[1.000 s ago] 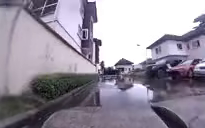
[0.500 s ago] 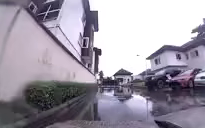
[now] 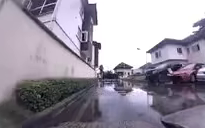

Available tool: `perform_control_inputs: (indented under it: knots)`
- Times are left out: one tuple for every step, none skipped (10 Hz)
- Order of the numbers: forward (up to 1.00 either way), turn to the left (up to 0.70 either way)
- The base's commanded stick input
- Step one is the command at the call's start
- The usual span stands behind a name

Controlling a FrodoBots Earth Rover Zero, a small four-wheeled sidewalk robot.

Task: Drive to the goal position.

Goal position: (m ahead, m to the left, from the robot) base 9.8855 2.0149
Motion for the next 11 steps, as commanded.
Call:
perform_control_inputs:
  knots:
    - [0.5,0.0]
    - [0.5,0.0]
    - [0.5,0.0]
    - [0.5,0.0]
    - [0.5,0.0]
    - [0.5,0.0]
    - [0.5,0.0]
    - [0.5,0.0]
    - [0.5,0.0]
    - [0.5,0.0]
    - [0.5,0.0]
